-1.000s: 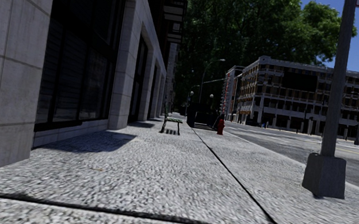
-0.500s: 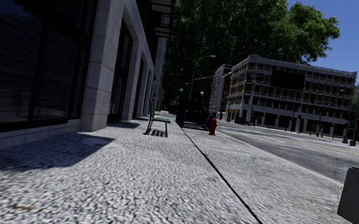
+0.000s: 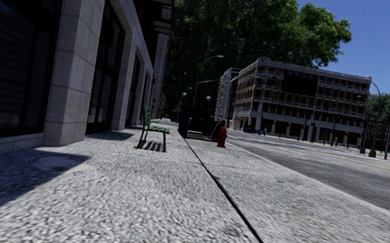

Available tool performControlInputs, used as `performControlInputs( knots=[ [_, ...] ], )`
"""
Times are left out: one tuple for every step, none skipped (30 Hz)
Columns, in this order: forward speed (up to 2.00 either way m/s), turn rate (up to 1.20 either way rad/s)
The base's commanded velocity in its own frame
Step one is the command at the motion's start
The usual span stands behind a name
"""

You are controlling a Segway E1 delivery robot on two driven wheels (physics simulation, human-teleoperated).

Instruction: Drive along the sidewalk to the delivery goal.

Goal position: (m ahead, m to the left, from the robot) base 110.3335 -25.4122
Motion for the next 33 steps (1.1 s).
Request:
performControlInputs(
  knots=[
    [2.0, -0.24],
    [2.0, -0.24],
    [2.0, -0.24],
    [2.0, -0.24],
    [2.0, -0.24],
    [2.0, -0.24],
    [2.0, -0.24],
    [2.0, -0.24],
    [2.0, -0.24],
    [2.0, -0.24],
    [2.0, -0.24],
    [2.0, -0.24],
    [2.0, -0.24],
    [2.0, -0.24],
    [2.0, -0.24],
    [2.0, -0.24],
    [2.0, -0.24],
    [2.0, -0.24],
    [2.0, -0.24],
    [2.0, -0.24],
    [2.0, -0.24],
    [2.0, -0.24],
    [2.0, -0.24],
    [2.0, -0.24],
    [2.0, -0.24],
    [2.0, -0.24],
    [2.0, -0.24],
    [2.0, -0.24],
    [2.0, -0.24],
    [2.0, -0.24],
    [2.0, -0.24],
    [2.0, -0.24],
    [2.0, -0.24]
  ],
)
